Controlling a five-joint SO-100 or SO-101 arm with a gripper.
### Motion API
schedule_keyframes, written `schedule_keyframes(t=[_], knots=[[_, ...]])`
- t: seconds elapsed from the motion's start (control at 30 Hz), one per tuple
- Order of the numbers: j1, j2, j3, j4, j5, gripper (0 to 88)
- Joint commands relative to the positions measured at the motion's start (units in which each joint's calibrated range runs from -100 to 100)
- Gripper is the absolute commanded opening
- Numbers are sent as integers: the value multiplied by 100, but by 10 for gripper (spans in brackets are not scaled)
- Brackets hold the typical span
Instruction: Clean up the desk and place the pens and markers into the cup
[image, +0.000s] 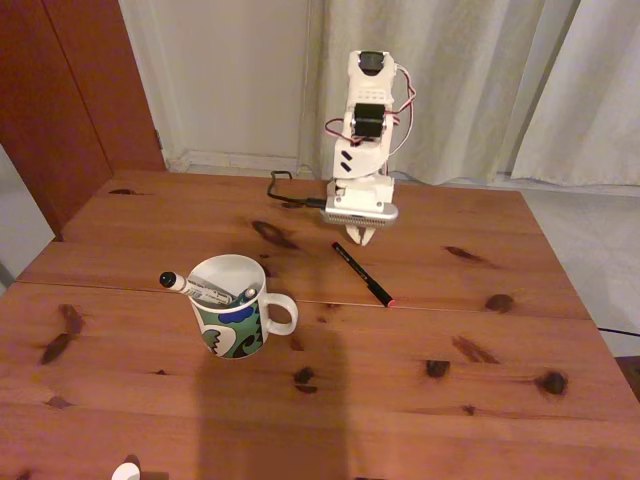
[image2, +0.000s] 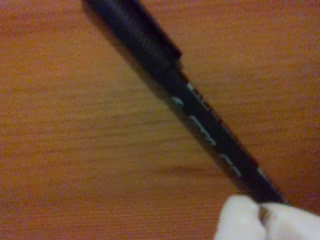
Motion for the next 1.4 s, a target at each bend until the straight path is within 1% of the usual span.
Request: schedule_keyframes(t=[0.0,0.27,0.43,0.53,0.77,0.87,1.03,1.23,1.3,1.37], knots=[[-27,133,-344,-81,-6,8],[-35,572,-777,-81,52,9],[13,630,-948,-81,345,8],[21,638,-993,-73,403,8],[326,638,-1138,-21,1178,8],[439,638,-1120,-4,1372,8],[600,654,-1065,-4,1456,8],[544,1010,-975,-47,1456,10],[535,1068,-948,-64,1456,29],[535,1076,-939,-64,1456,66]])
